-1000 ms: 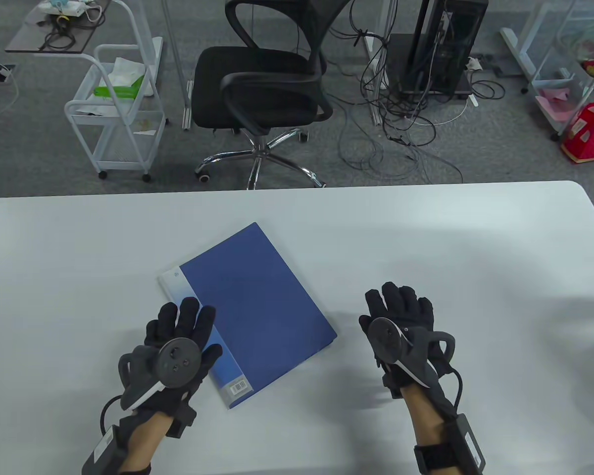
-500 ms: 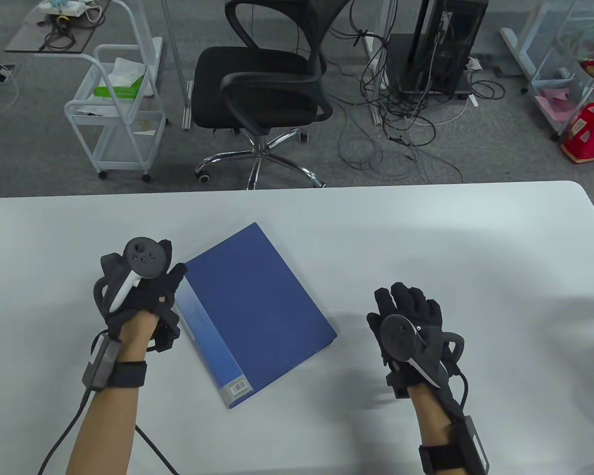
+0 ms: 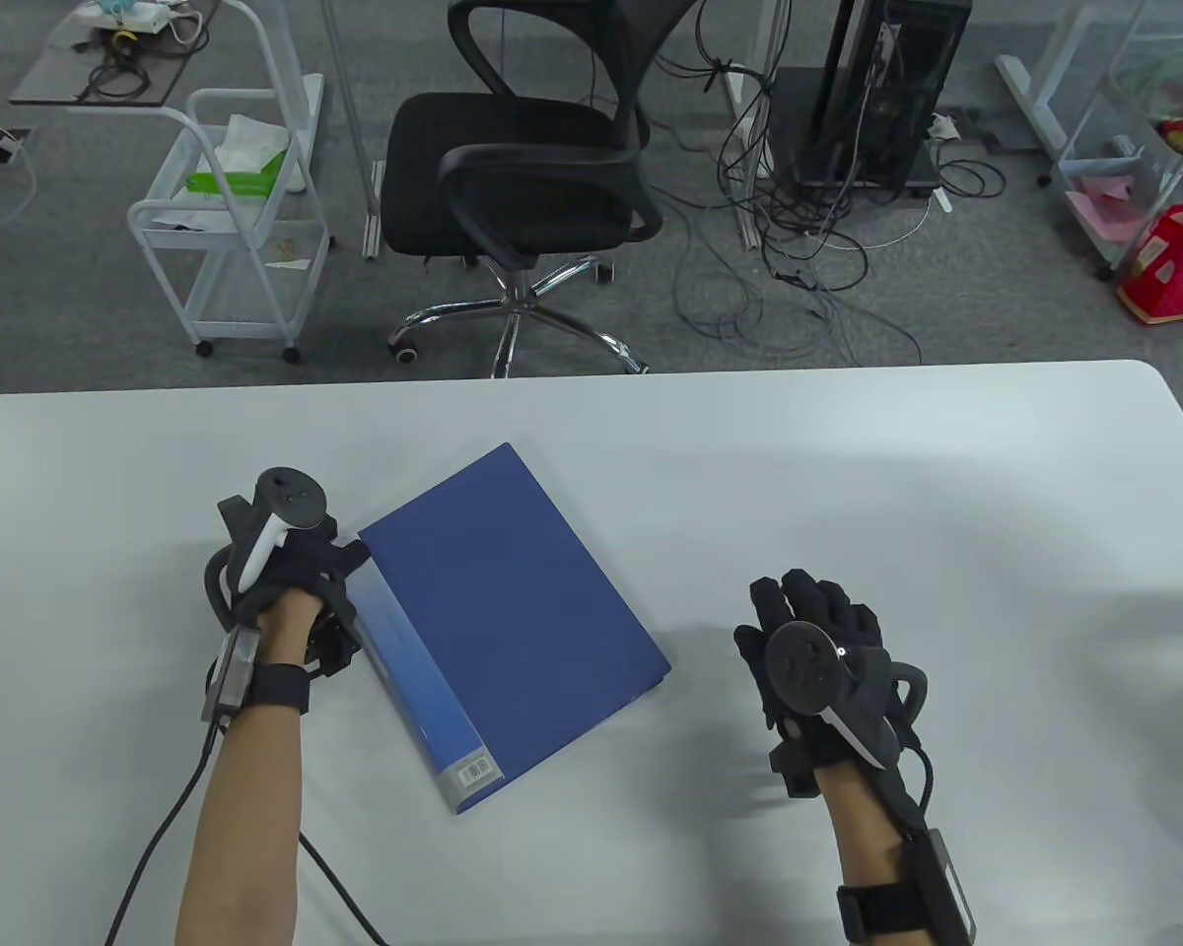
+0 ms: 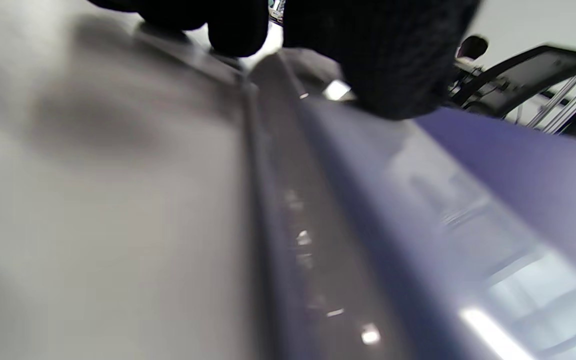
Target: Pull newspapers from file folder
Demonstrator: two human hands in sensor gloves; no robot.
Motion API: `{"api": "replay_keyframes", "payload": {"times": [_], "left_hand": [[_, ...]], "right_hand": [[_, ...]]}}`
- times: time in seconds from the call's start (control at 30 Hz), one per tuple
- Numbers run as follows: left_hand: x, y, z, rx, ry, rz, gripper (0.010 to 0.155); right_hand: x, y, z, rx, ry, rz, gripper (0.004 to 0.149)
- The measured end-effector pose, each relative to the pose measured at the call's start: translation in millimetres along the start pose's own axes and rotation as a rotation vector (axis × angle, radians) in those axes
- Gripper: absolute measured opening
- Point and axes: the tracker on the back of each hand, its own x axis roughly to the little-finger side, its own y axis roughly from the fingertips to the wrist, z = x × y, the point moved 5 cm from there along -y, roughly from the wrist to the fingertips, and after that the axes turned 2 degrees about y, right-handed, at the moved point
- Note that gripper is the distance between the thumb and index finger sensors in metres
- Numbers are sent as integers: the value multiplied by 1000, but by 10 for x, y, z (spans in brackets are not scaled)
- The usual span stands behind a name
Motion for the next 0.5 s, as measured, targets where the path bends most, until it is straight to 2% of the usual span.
{"api": "replay_keyframes", "payload": {"times": [0.07,0.13,0.23,0.33,0.37,0.5], "left_hand": [[-2,5,-16,30,-1,-21,46],[-25,31,23,36,110,-80,40],[-103,94,111,103,265,-158,41],[-228,201,262,136,463,-249,41],[-283,257,356,103,526,-269,40],[-513,449,659,86,628,-381,38]], "right_hand": [[16,-3,0,-1,-2,5,59],[25,-2,-5,-1,-2,7,59],[45,-4,-16,1,-14,13,59],[63,-5,-29,3,-19,16,59],[76,-4,-41,7,-21,19,59],[128,3,-83,18,-43,32,59]]}}
